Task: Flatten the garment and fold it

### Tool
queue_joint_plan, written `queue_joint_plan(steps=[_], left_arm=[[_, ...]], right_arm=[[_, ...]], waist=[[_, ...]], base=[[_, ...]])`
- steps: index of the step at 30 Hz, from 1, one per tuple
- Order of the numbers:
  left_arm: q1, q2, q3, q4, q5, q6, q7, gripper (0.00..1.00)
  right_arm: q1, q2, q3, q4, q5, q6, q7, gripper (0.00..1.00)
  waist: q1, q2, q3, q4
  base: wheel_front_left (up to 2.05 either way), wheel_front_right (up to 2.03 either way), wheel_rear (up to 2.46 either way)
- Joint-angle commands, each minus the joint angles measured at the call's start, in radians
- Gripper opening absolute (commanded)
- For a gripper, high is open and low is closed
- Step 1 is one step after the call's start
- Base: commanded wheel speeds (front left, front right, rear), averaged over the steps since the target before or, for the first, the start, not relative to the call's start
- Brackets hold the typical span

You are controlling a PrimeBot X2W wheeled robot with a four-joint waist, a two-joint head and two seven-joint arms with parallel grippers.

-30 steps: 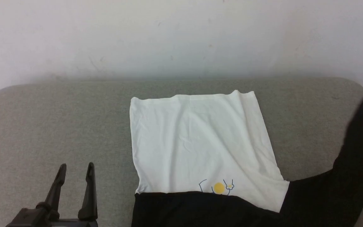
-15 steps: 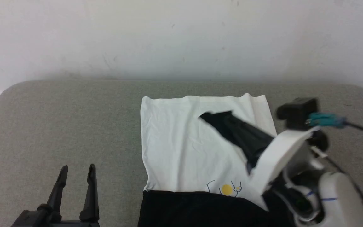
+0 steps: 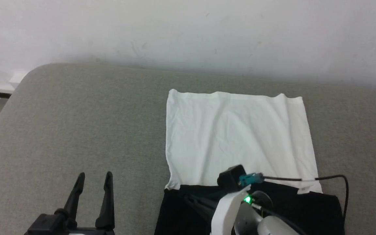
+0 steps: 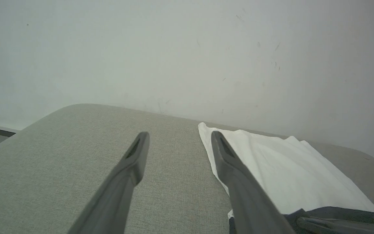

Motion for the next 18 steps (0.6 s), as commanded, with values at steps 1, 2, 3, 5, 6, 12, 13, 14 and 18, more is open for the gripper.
queue_joint_plan(steps=[1,2,3,5,6,12,13,14,18], left_arm=[[-0.017,-0.002,-0.006,0.007,-0.005,-0.01,-0.007,1.0],[-0.019,-0.002,-0.01,0.012,-0.004,-0.012,-0.007,1.0],[-0.023,-0.002,-0.014,0.016,-0.004,-0.014,-0.005,1.0],[-0.032,-0.001,-0.024,0.025,-0.003,-0.018,-0.001,1.0],[-0.037,-0.001,-0.029,0.029,-0.002,-0.02,0.0,1.0],[-0.05,-0.003,-0.04,0.043,-0.004,-0.021,0.002,1.0],[-0.048,-0.001,-0.038,0.042,-0.004,-0.02,0.001,1.0],[-0.047,0.001,-0.036,0.04,-0.005,-0.019,0.0,1.0],[-0.042,0.004,-0.028,0.027,-0.008,-0.013,-0.005,1.0]], right_arm=[[-0.021,0.002,0.017,0.048,-0.002,-0.001,-0.024,0.0],[-0.029,0.002,0.03,0.089,-0.001,-0.001,-0.04,0.0],[-0.04,0.002,0.041,0.126,-0.007,-0.001,-0.062,0.0],[-0.057,0.002,0.058,0.199,-0.003,-0.001,-0.1,0.0],[-0.066,0.002,0.067,0.23,0.004,-0.001,-0.118,0.0],[-0.132,0.002,0.131,0.304,0.085,-0.001,-0.18,1.0],[-0.147,0.002,0.137,0.302,0.098,-0.001,-0.183,1.0],[-0.161,0.002,0.134,0.299,0.11,-0.001,-0.188,1.0],[-0.193,0.002,0.079,0.275,0.128,-0.001,-0.215,1.0]], waist=[[-0.0001,0.0,0.002,0.028],[-0.0001,0.0,0.0,0.035],[-0.0001,0.0,-0.002,0.043],[-0.0001,0.0,-0.006,0.059],[-0.0001,0.0,-0.008,0.065],[-0.0001,0.0,-0.016,0.059],[-0.0001,0.0,-0.016,0.051],[-0.0001,0.0,-0.015,0.043],[-0.0001,0.0,-0.011,0.004]], base=[[0.0,0.0,0.0],[0.0,0.0,0.0],[0.0,0.0,0.0],[0.0,0.0,0.0],[0.0,0.0,0.0],[0.0,0.0,0.0],[0.0,0.0,0.0],[0.0,0.0,0.0],[0.0,0.0,0.0]])
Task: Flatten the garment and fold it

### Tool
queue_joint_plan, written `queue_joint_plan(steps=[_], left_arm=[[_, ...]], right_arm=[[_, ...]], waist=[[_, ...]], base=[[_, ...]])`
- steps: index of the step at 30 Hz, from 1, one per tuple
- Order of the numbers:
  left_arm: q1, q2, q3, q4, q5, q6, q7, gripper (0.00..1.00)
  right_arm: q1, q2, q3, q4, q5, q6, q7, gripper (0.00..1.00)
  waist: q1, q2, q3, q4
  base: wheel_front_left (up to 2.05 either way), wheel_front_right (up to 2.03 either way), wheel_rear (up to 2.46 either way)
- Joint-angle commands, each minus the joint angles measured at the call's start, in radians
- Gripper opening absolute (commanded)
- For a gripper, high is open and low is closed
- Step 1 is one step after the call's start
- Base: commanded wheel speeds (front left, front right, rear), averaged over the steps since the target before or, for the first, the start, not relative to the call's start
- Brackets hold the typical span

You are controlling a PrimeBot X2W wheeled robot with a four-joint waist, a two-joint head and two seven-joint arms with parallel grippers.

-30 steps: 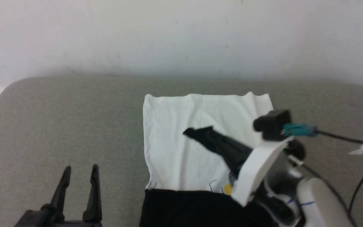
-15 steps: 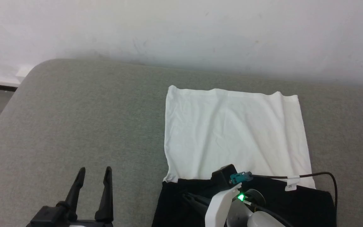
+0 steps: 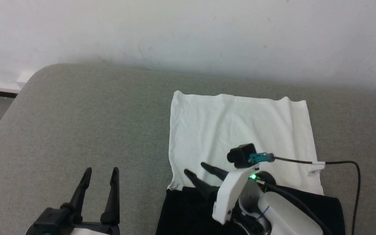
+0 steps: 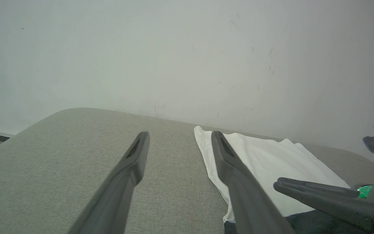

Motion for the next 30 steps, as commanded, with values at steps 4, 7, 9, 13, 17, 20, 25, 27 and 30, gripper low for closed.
queue_joint_plan(steps=[4,7,9,13,17,20,25,27,30], left_arm=[[0.003,0.006,0.011,-0.021,-0.008,0.009,-0.009,1.0],[0.008,0.009,0.013,-0.03,-0.007,0.013,-0.012,1.0],[0.012,0.009,0.014,-0.036,-0.007,0.015,-0.016,1.0],[0.018,0.01,0.01,-0.045,-0.005,0.013,-0.032,1.0],[0.022,0.006,-0.003,-0.045,0.002,0.009,-0.051,1.0],[0.03,0.001,-0.016,-0.035,0.013,0.005,-0.077,1.0],[0.05,-0.005,-0.033,0.005,0.046,0.003,-0.109,1.0],[0.056,-0.005,-0.039,0.023,0.057,0.005,-0.113,1.0],[0.042,-0.006,-0.04,0.032,0.058,0.004,-0.115,1.0]], right_arm=[[0.01,-0.006,-0.177,-0.047,-0.072,-0.001,-0.07,1.0],[0.063,-0.042,-0.353,-0.122,-0.184,-0.001,-0.121,1.0],[0.117,-0.051,-0.489,-0.203,-0.263,-0.001,-0.142,1.0],[0.249,-0.03,-0.741,-0.432,-0.433,-0.001,-0.148,1.0],[0.35,-0.009,-0.885,-0.609,-0.543,-0.001,-0.146,1.0],[0.441,-0.003,-0.947,-0.715,-0.57,-0.001,-0.147,1.0],[0.552,-0.002,-0.938,-0.752,-0.545,-0.001,-0.165,1.0],[0.572,-0.002,-0.931,-0.756,-0.543,-0.001,-0.172,1.0],[0.581,-0.002,-0.924,-0.757,-0.536,-0.001,-0.174,1.0]], waist=[[-0.0001,0.0,0.005,-0.074],[-0.0001,0.0,0.002,-0.108],[-0.0001,0.0,0.002,-0.129],[-0.0001,0.0,0.012,-0.162],[-0.0001,0.0,0.023,-0.176],[-0.0001,0.0,0.03,-0.187],[-0.0001,0.0,0.031,-0.204],[-0.0001,0.0,0.029,-0.208],[-0.0001,0.0,0.029,-0.211]], base=[[0.0,0.0,0.0],[0.0,0.0,0.0],[0.0,0.0,0.0],[0.0,0.0,0.0],[0.0,0.0,0.0],[0.0,0.0,0.0],[0.0,0.0,0.0],[0.0,0.0,0.0],[0.0,0.0,0.0]])
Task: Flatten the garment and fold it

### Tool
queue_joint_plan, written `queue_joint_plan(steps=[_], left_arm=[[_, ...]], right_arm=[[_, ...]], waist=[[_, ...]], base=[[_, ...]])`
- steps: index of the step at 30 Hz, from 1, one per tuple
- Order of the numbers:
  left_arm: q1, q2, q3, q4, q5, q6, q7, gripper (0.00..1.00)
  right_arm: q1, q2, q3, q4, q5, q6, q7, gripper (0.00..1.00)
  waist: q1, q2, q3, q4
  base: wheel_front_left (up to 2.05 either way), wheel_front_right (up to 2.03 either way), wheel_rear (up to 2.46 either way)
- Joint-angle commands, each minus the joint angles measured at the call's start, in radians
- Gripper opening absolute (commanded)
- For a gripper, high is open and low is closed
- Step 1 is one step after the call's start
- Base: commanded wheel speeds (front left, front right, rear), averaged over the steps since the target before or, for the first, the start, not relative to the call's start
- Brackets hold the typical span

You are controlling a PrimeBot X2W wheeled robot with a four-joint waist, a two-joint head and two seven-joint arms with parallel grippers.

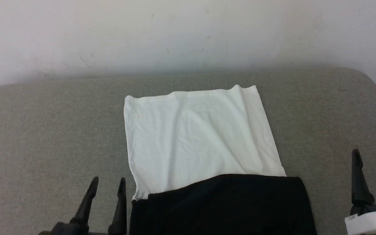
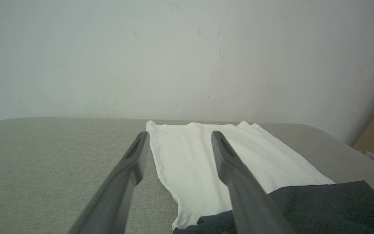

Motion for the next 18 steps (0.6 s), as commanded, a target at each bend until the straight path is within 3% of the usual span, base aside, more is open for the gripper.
queue_joint_plan(steps=[1,4,10,18], left_arm=[[-0.015,0.003,0.002,0.0,0.001,-0.008,-0.001,1.0],[-0.078,0.024,0.014,-0.011,-0.008,-0.018,0.037,1.0],[-0.316,0.107,0.05,-0.052,-0.005,-0.035,0.236,1.0],[-0.791,0.202,0.045,0.088,-0.106,-0.127,0.59,1.0]], right_arm=[[0.005,0.003,0.005,-0.007,0.002,-0.001,-0.004,1.0],[-0.003,0.003,0.005,-0.021,0.007,-0.001,0.001,1.0],[-0.041,0.003,0.011,-0.066,0.024,-0.001,0.01,1.0],[-0.119,0.003,0.025,-0.105,0.026,-0.001,0.027,1.0]], waist=[[0.0,0.0,0.002,0.0],[0.0,0.0,0.02,-0.001],[0.0,0.0,0.123,-0.007],[0.0,0.0,0.303,-0.016]], base=[[0.0,0.0,0.0],[0.0,0.0,0.0],[0.0,0.0,0.0],[0.0,0.0,0.0]])
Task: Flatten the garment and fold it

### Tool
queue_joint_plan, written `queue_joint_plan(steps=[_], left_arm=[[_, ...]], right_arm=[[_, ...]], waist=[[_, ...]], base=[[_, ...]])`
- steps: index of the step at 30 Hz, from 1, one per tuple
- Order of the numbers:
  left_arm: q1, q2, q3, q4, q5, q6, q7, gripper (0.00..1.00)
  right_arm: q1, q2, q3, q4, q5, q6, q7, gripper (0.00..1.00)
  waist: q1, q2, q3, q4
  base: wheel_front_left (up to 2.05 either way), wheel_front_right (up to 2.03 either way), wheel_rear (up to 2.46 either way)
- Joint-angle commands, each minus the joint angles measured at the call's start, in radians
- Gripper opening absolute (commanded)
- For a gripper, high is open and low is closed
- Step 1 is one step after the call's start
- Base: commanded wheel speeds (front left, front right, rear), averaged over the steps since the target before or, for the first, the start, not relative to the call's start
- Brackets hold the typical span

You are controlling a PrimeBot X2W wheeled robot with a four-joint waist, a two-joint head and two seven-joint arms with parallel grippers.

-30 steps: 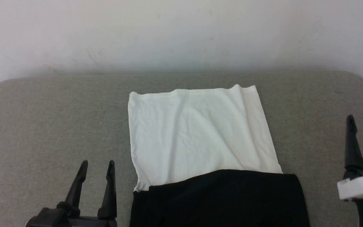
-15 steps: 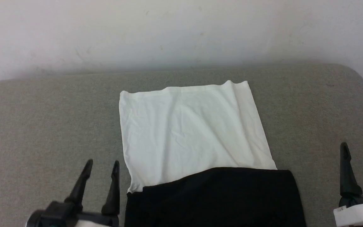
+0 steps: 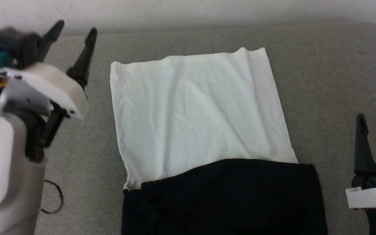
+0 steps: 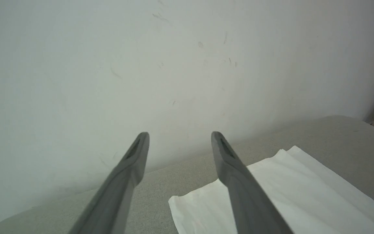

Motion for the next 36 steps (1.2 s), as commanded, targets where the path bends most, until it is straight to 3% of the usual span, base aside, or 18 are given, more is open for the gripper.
queue_joint_plan(steps=[1,5,11,25,26,27,28,36], left_arm=[[-0.056,0.009,-0.003,0.029,-0.009,-0.009,0.03,1.0],[-0.224,0.041,-0.025,0.149,-0.023,-0.028,0.147,1.0],[-0.335,0.074,-0.063,0.297,-0.063,-0.048,0.311,1.0],[-0.33,0.077,-0.07,0.423,-0.121,-0.012,0.489,1.0],[-0.322,0.082,-0.073,0.432,-0.117,-0.007,0.496,0.95],[-0.317,0.089,-0.075,0.436,-0.11,-0.005,0.494,0.52],[-0.312,0.097,-0.077,0.438,-0.102,-0.005,0.486,0.0],[-0.272,0.082,-0.069,0.454,-0.11,-0.016,0.35,0.0]], right_arm=[[-0.023,0.003,0.008,-0.007,0.005,-0.001,-0.001,1.0],[-0.068,0.003,0.03,-0.001,0.009,-0.001,-0.009,1.0],[-0.095,0.003,0.046,0.023,0.012,-0.001,-0.017,1.0],[-0.122,0.003,0.056,0.032,0.014,-0.001,-0.03,1.0],[-0.125,0.003,0.058,0.032,0.013,-0.001,-0.029,1.0],[-0.129,0.003,0.062,0.031,0.011,-0.001,-0.027,1.0],[-0.133,0.003,0.065,0.031,0.01,-0.001,-0.026,1.0],[-0.19,0.003,0.064,-0.033,-0.027,-0.001,0.015,1.0]], waist=[[-0.0002,0.0,0.123,-0.016],[-0.0002,0.0,0.197,-0.04],[-0.0002,0.0,0.266,-0.08],[-0.0002,0.0,0.338,-0.119],[-0.0002,0.0,0.337,-0.12],[-0.0002,0.0,0.336,-0.122],[-0.0002,0.0,0.335,-0.124],[-0.0002,0.0,0.268,-0.105]], base=[[0.0,0.0,0.0],[0.0,0.0,0.0],[0.0,0.0,0.0],[0.0,0.0,0.0],[0.0,0.0,0.0],[0.0,0.0,0.0],[0.0,0.0,0.0],[0.0,0.0,0.0]])
